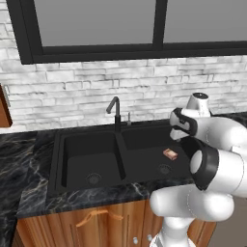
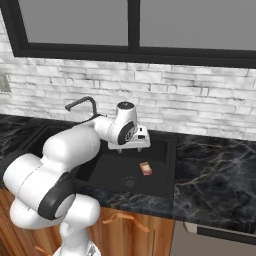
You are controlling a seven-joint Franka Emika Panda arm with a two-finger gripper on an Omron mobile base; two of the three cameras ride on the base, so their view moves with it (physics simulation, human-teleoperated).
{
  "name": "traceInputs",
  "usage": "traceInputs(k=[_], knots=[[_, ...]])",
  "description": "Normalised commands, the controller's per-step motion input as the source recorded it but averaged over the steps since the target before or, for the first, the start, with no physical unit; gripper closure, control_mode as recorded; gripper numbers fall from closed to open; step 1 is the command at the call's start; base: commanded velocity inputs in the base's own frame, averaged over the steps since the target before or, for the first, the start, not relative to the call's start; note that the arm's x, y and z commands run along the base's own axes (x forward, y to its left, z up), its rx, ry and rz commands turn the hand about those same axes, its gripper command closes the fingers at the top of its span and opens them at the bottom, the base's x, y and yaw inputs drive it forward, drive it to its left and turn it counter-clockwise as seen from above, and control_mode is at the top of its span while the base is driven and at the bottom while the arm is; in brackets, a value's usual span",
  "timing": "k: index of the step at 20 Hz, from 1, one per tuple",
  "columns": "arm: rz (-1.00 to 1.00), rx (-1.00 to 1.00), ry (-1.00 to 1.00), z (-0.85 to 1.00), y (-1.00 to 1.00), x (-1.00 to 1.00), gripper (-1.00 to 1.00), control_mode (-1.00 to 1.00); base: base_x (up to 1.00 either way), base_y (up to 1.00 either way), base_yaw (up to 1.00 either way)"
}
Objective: Pick up the bar soap and dish brush from the sink, and place them back in the cabinet, and close the cabinet doors.
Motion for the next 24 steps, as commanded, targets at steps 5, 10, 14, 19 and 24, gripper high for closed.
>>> traceInputs(k=[5, 10, 14, 19, 24], knots=[[0.00, 0.00, 0.00, -0.24, -0.04, 0.21, -1.00, -1.00, 0.00, 0.00, 0.00], [0.00, 0.00, 0.00, -0.25, 0.00, 0.27, -1.00, -1.00, 0.00, 0.00, 0.00], [0.00, 0.00, 0.00, -0.24, -0.02, 0.26, -1.00, -1.00, 0.00, 0.00, 0.00], [0.00, 0.00, 0.00, -0.21, -0.04, 0.24, -1.00, -1.00, 0.00, 0.00, 0.00], [0.00, 0.00, 0.00, -0.18, -0.09, 0.25, -1.00, -1.00, 0.00, 0.00, 0.00]])
